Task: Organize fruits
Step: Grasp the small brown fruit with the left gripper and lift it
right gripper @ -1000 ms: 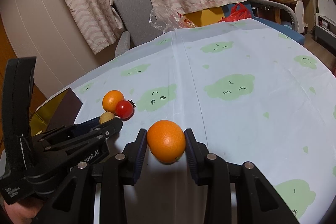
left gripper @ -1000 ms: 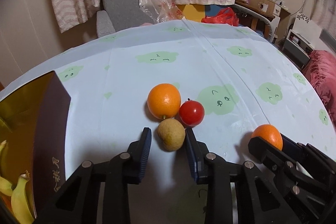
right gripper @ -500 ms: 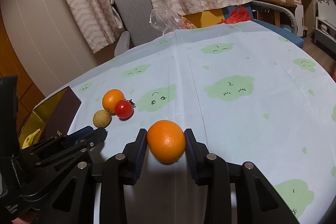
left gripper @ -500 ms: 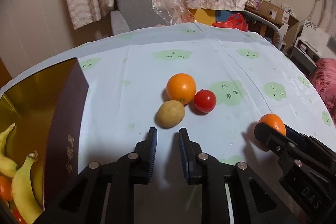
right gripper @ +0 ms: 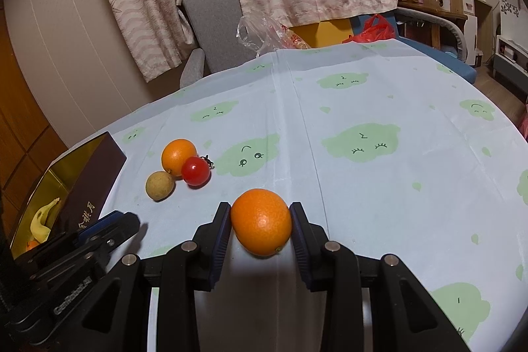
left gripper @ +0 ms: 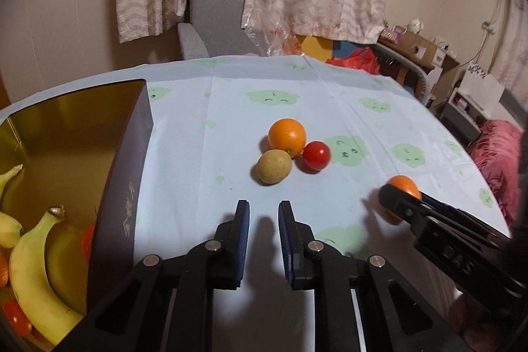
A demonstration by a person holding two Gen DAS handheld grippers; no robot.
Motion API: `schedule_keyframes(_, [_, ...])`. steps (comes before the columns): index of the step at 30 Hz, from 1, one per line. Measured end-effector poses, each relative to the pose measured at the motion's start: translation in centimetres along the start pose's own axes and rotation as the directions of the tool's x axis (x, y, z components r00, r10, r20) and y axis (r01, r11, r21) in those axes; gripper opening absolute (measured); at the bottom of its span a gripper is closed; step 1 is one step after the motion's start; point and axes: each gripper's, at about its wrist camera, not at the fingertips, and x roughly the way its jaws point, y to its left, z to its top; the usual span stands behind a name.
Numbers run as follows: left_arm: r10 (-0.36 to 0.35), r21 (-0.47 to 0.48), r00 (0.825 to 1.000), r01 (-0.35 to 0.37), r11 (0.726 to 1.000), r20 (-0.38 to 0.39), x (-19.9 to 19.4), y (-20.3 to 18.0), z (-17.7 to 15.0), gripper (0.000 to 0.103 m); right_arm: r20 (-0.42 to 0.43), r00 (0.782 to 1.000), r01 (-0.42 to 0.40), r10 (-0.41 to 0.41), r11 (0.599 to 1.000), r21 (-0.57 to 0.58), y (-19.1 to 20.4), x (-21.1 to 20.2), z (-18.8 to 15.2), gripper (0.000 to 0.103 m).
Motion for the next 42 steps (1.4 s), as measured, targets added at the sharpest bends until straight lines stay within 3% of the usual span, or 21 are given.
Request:
schedule_keyframes(5, [-0.064,-0.015,0.997,0.065,0.998,0.043,-1.7,0.5,-0.6,0.018,0.004,1.0,0.003,-0.003,1.0,-0.003,0.1,-0.1,0.0,0.036])
schedule_keyframes(14, [-0.056,0.01,0.997,0.055,0.998,0.061,-2.9,0.8,-0.8,0.018,0.0,1.0,0.007,-0.007,1.0,-0.005,0.1,0.0,0.0,0.036])
schedule_keyframes(15, [-0.031,0.007,0.997,0.031,1.0,0.064,-2.8,0.7,-0.4,0.03,0.0,1.0,0.007,-0.007,1.0,-0.006,0.1,0.0,0.0,0.036])
schedule_keyframes(16, [-0.024,0.001,0.998,0.024,1.0,0.059,-2.6,0.6,-0.1,0.049,0.0,1.0,0.006,-0.006,1.0,-0.005,0.1,0.0,0.0,0.036])
schedule_keyframes(18, [-0.044,0.007,0.996,0.043,0.999,0.074,-2.4,-0.2,1.1,0.074,0.001,1.0,0.005,-0.005,1.0,-0.004,0.1,0.0,0.0,0.036])
schedule_keyframes(19, [-0.021,0.024,0.996,0.019,1.0,0.083,-2.2,-0.7,1.6,0.081,0.0,1.0,0.003,-0.003,1.0,-0.003,0.1,0.0,0.0,0.036])
schedule_keyframes(24, [0.003,0.09,1.0,-0.005,0.996,0.028,1.4,-2.4,4.0,0.079,-0.001,1.0,-0.009,0.009,1.0,0.01,-0.2,0.0,0.0,0.036])
schedule_keyframes(28, [0.019,0.134,0.996,-0.007,0.991,-0.084,5.1,-2.6,4.5,0.052,0.001,1.0,-0.021,0.021,1.0,0.022,-0.5,0.0,0.1,0.036])
schedule_keyframes(31, [-0.002,0.111,0.989,0.019,0.994,-0.148,6.8,-2.1,4.7,0.043,-0.001,1.0,-0.029,0.029,0.999,0.031,-0.6,0.0,0.1,0.037])
schedule_keyframes(32, [-0.003,0.101,0.99,0.018,0.995,-0.14,6.8,-1.9,4.8,0.04,-0.002,1.0,-0.03,0.03,0.999,0.033,-0.7,0.1,0.1,0.037])
schedule_keyframes(33, [-0.01,0.096,0.99,0.023,0.995,-0.138,6.7,-1.8,4.9,0.031,-0.002,0.999,-0.032,0.032,0.999,0.034,-0.7,0.1,0.1,0.037])
schedule_keyframes(42, [-0.04,0.083,0.994,0.048,0.995,-0.106,4.6,-1.5,3.9,0.028,-0.001,0.999,-0.038,0.038,0.999,0.039,-0.8,0.1,0.1,0.037])
